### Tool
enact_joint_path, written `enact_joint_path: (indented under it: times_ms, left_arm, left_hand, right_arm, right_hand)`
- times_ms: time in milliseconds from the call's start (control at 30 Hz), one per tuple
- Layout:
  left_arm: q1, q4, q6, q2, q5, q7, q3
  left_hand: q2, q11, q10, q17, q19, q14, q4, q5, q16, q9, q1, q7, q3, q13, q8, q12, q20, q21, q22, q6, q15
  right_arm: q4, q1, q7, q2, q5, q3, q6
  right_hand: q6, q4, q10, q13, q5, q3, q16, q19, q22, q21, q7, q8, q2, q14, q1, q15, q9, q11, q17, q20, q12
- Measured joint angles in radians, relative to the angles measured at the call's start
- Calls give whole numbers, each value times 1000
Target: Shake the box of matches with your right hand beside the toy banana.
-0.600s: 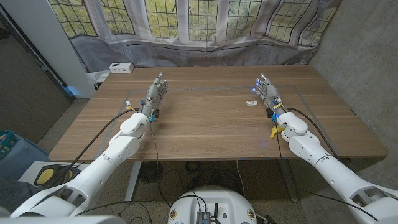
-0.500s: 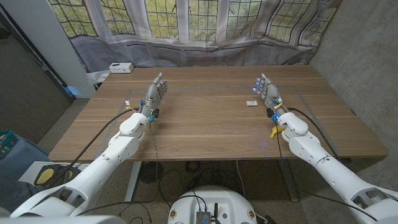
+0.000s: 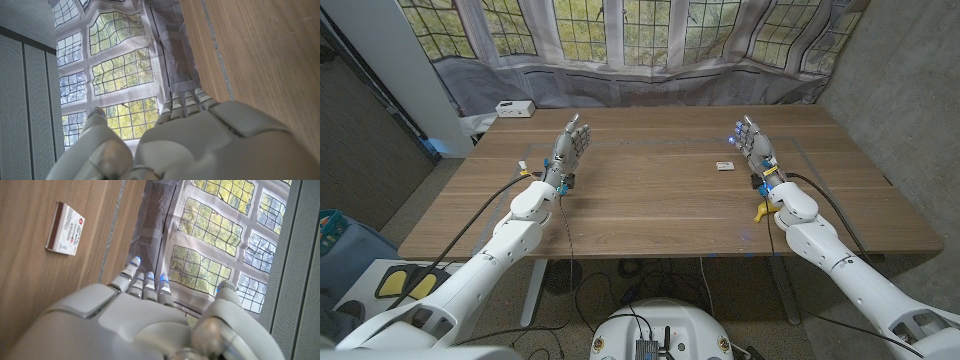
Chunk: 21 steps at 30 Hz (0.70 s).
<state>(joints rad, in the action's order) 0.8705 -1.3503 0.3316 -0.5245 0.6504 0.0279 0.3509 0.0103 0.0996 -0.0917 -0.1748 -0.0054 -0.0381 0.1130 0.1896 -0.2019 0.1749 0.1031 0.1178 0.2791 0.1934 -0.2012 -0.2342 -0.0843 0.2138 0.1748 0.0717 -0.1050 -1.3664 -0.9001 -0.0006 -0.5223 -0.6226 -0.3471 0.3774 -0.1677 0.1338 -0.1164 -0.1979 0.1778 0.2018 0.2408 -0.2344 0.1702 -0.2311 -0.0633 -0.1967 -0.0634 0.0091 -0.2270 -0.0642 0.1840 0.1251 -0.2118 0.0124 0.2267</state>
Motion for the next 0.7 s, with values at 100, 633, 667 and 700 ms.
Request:
enact_joint_path:
  times_ms: [100, 633, 667, 700]
  left_arm:
    - [-1, 0, 6, -1, -7, -2, 0]
    - [-49, 30, 19, 18, -55, -2, 33]
    - [-50, 29, 19, 20, -66, -13, 34]
    - [-52, 28, 19, 21, -66, -13, 37]
  left_hand:
    - [-5, -3, -21, 0, 25, -21, 0, 0, -6, 0, 5, 3, 0, 0, 0, -7, -7, 3, 0, 18, 0]
    - [-14, 4, -114, -5, 122, -115, 7, 0, -14, 0, 25, 5, 7, 0, -23, -25, -41, 16, 0, 138, 1]
    - [-11, 2, -116, -5, 122, -119, 7, 0, -14, 0, 29, 4, 7, 0, -23, -25, -41, 16, 0, 144, 5]
    - [-11, -2, -119, -5, 126, -123, 7, 0, -14, 0, 29, 5, 7, 0, -23, -25, -45, 16, 0, 145, 1]
  right_arm:
    - [-6, -5, 0, -4, 5, 3, 13]
    - [-9, -25, -7, -23, 39, 26, 83]
    - [-11, -30, -5, -31, 39, 30, 85]
    - [-11, -30, -4, -31, 39, 30, 87]
  right_hand:
    - [-7, 0, -2, 0, 0, 0, 2, -10, 0, 0, 2, -7, 0, 9, 0, 5, 0, -2, 0, -2, 0]
    - [-56, 9, -48, 0, 0, 16, 15, -41, 0, 0, 3, -19, -20, 48, -30, 2, 5, -2, -5, -5, 10]
    - [-56, 9, -48, 0, 0, 16, 15, -41, 0, 0, 3, -19, -20, 48, -30, 2, 5, -2, -5, -5, 10]
    - [-56, 11, -48, 0, 0, 19, 15, -41, 0, 0, 3, -19, -20, 48, -31, 2, 5, -2, -5, -5, 10]
